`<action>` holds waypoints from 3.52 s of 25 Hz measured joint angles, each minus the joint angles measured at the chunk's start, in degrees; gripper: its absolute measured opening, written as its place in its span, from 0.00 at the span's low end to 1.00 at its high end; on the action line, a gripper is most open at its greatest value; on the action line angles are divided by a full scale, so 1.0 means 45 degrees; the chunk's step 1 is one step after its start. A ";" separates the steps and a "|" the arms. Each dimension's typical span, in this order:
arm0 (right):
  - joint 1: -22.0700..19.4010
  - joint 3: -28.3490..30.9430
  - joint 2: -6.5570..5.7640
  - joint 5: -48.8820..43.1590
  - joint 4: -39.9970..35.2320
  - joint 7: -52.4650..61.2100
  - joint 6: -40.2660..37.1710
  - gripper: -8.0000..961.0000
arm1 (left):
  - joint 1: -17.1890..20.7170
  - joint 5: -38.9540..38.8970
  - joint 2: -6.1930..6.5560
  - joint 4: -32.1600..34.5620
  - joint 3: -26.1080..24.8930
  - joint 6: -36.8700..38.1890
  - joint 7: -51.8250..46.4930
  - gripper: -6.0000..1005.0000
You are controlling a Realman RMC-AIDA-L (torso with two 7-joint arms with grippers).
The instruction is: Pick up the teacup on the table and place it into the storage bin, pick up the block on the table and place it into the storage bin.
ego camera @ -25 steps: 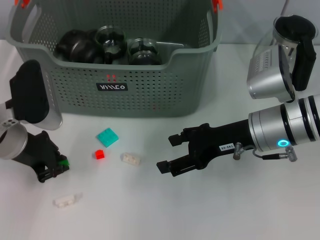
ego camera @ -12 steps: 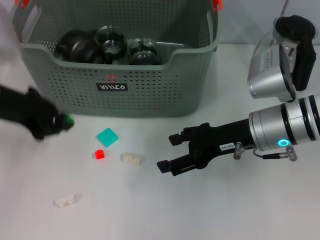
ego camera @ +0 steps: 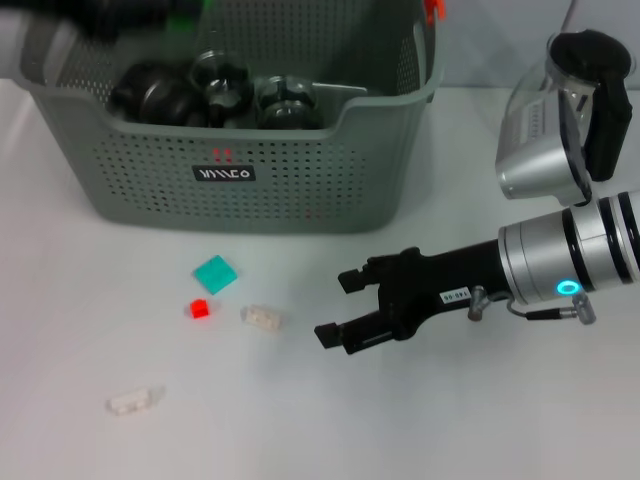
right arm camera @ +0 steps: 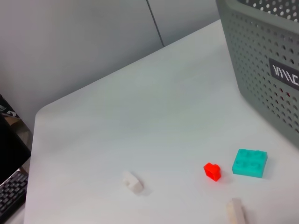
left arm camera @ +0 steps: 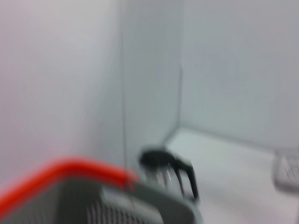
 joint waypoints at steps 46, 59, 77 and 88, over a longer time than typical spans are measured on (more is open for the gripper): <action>-0.0157 0.0099 -0.0039 -0.0016 0.0136 0.0015 0.0003 0.98 | 0.3104 -0.1340 -0.0505 0.1829 0.1798 0.1146 0.4308 0.93; -0.0154 0.0209 -0.0039 -0.0001 0.0156 0.0155 0.0000 0.98 | 0.4213 0.4498 -0.1588 0.1858 0.4651 0.0528 0.5497 0.91; -0.0075 0.0500 -0.0019 0.0001 0.0157 0.0194 -0.0098 0.98 | 0.3968 0.8430 -0.1841 -0.1329 0.7852 -0.2470 0.4188 0.88; -0.0116 0.0540 -0.0019 0.0000 0.0157 0.0195 -0.0098 0.98 | 0.4084 0.8454 -0.1880 -0.1410 0.8315 -0.2728 0.4030 0.86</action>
